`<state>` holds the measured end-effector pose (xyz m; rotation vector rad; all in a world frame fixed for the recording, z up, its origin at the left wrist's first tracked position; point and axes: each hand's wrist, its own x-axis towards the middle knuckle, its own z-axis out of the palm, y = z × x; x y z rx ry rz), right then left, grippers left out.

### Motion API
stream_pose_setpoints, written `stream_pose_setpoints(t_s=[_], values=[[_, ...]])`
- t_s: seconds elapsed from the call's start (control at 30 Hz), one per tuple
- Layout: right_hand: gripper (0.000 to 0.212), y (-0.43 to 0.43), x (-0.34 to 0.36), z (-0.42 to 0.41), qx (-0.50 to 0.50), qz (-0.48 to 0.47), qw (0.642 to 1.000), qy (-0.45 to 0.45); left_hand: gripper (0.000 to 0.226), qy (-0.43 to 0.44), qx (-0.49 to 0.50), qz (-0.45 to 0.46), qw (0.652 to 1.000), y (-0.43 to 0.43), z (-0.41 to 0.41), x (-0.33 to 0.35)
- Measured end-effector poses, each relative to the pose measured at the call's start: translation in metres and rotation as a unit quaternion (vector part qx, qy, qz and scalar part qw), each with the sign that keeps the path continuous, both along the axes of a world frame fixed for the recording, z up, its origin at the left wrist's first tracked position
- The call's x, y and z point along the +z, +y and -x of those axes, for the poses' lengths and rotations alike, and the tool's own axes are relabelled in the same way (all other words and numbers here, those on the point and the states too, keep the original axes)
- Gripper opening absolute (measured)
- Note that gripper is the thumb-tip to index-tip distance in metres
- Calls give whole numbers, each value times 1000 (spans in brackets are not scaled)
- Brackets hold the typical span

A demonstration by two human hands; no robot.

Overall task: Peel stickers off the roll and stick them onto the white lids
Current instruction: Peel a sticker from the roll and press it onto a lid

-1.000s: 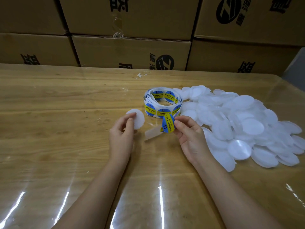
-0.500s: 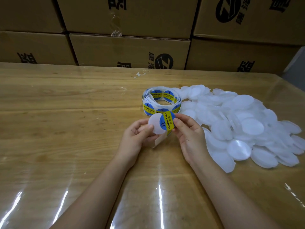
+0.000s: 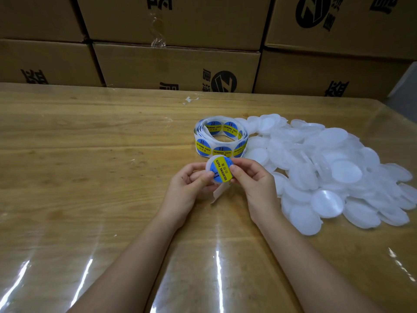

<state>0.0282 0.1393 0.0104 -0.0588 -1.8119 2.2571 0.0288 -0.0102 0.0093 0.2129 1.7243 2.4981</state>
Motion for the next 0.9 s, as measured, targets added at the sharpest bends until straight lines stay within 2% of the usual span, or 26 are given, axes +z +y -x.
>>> stream_pose_setpoints(t_s=[0.3,0.67,0.9], values=[[18,0,-2,0,2,-22,1000,15,28,1,1,4,1000,0,1,-1],[23,-3,-2,-2,-5,-58,997,44,14,7,17,14,1000,2,1,-2],[25,-3,2,-3,-11,-84,995,57,14,15,41,14,999,1,3,-3]])
